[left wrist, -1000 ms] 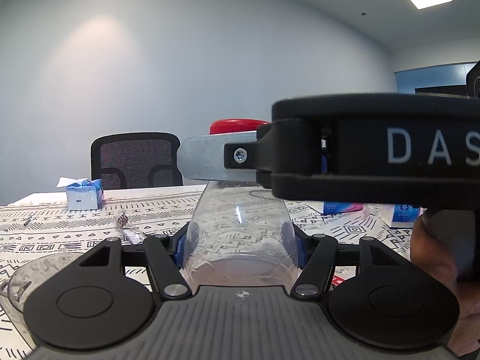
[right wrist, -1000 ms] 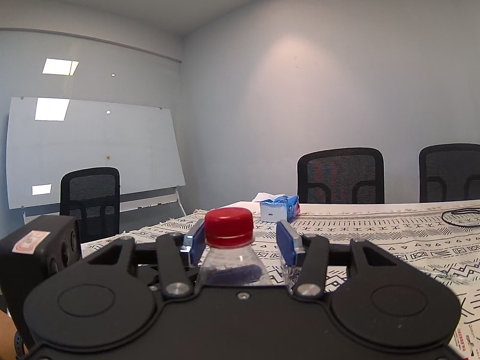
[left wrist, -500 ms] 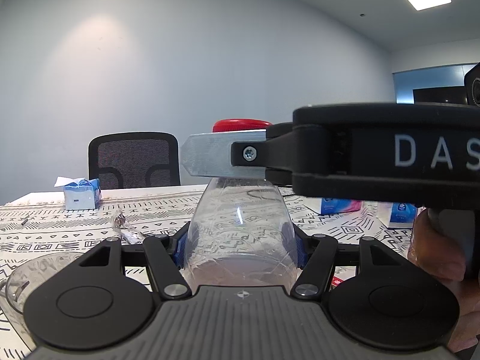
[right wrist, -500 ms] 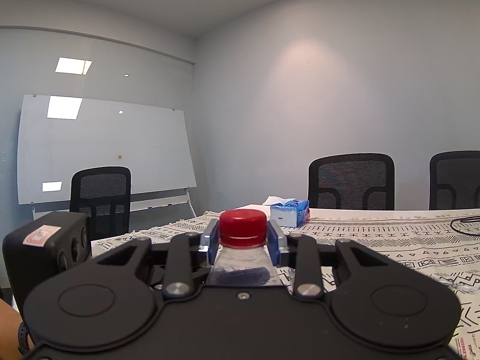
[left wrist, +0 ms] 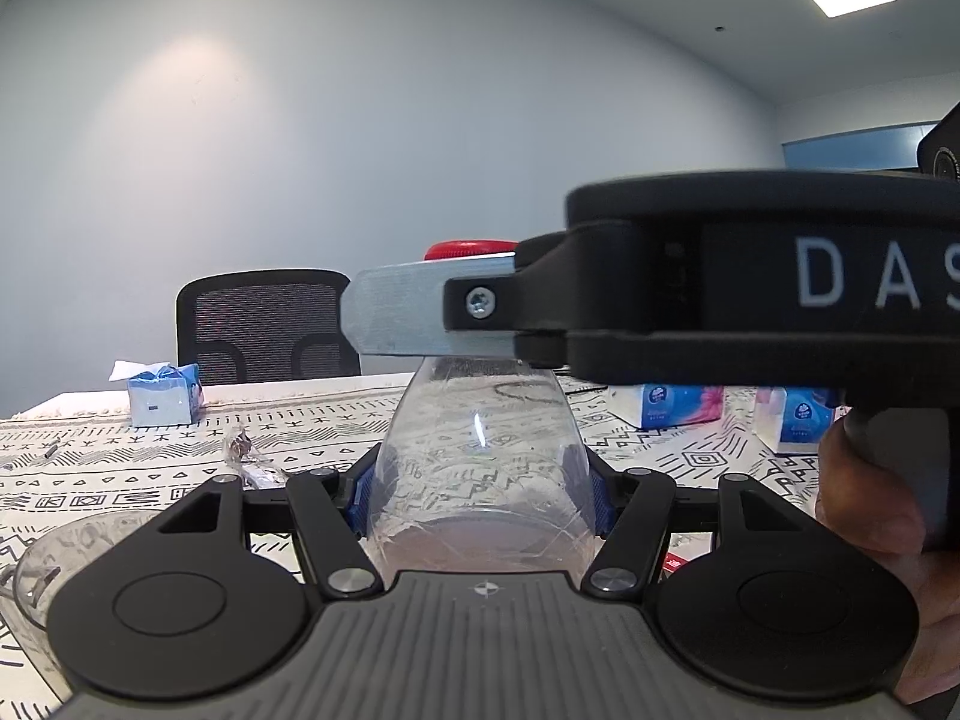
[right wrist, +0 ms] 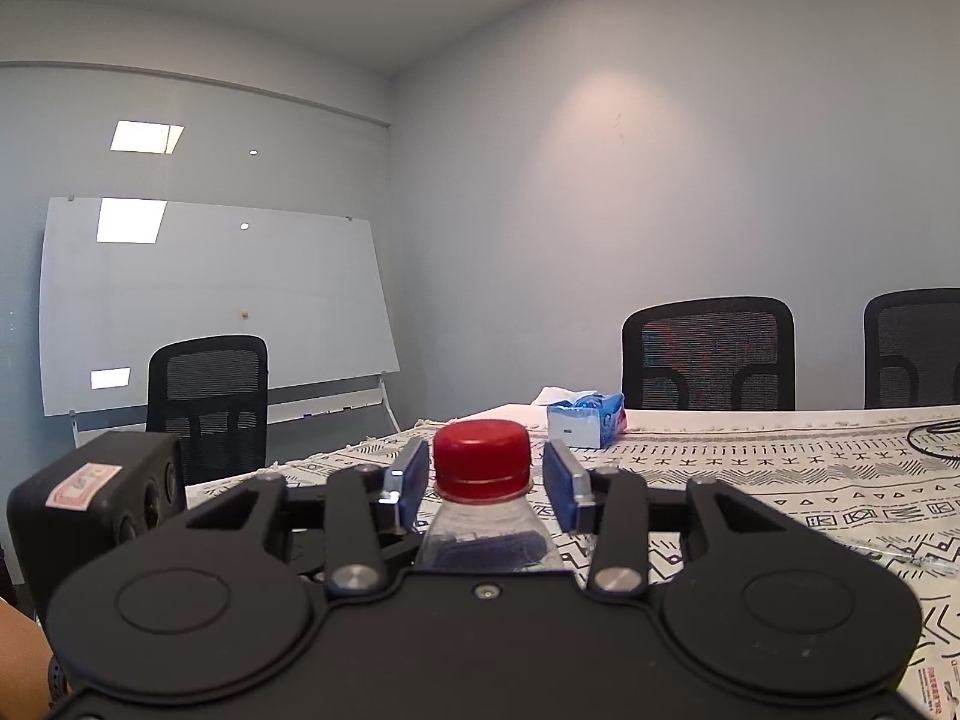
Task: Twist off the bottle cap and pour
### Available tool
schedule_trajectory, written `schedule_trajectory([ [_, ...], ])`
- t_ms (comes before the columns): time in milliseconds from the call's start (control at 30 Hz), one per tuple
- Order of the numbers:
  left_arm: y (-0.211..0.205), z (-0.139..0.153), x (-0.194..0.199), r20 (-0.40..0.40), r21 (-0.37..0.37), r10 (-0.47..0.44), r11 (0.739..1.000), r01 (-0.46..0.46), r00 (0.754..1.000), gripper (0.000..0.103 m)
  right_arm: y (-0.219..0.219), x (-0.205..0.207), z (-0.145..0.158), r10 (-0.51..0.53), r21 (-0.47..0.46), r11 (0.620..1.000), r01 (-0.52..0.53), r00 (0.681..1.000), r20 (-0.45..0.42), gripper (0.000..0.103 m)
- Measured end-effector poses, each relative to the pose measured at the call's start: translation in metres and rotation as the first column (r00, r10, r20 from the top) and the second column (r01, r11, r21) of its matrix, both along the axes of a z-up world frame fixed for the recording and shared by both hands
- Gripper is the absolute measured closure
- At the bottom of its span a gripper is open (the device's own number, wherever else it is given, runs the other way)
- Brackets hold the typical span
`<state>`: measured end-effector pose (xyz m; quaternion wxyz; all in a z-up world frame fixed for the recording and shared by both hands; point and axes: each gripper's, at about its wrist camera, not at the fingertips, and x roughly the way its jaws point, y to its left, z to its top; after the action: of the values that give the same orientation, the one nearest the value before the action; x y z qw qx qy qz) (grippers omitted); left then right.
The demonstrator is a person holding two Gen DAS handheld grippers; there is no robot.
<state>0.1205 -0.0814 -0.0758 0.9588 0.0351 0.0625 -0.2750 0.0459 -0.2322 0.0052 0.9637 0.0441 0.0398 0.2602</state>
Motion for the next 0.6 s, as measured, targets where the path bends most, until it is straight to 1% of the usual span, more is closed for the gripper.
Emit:
schedule_trajectory([
  [67,0.0,0.0,0.002,-0.002,-0.002,0.001,1.0,-0.001,1.0,0.043,0.002,0.0,0.0,-0.004,-0.004,1.0,0.004,1.0,0.004,0.058],
  [100,0.0,-0.001,0.004,-0.003,-0.003,0.001,1.0,-0.001,1.0,0.043,0.002,0.0,0.0,-0.006,-0.005,1.0,0.006,1.0,0.006,0.06],
  [133,0.001,-0.001,0.005,-0.003,-0.003,0.0,1.0,0.0,1.0,0.043,0.003,-0.001,0.0,-0.008,-0.007,1.0,0.008,1.0,0.007,0.062],
  [167,0.001,-0.001,0.006,-0.003,-0.003,0.0,1.0,0.0,1.0,0.043,0.004,-0.001,0.0,-0.01,-0.009,1.0,0.01,1.0,0.01,0.067],
  [300,0.002,-0.001,0.004,-0.003,-0.005,-0.003,1.0,0.003,1.0,0.043,0.002,-0.001,0.0,0.005,-0.012,1.0,-0.005,1.0,0.013,0.067],
  [400,0.001,0.0,-0.004,-0.002,-0.004,-0.007,1.0,0.007,1.0,0.043,-0.001,-0.001,0.0,0.014,-0.012,1.0,-0.014,1.0,0.013,0.067],
  [600,0.003,-0.001,-0.005,-0.009,-0.011,-0.007,1.0,0.007,1.0,0.043,-0.004,-0.001,0.001,0.022,-0.018,1.0,-0.021,1.0,0.014,0.067],
])
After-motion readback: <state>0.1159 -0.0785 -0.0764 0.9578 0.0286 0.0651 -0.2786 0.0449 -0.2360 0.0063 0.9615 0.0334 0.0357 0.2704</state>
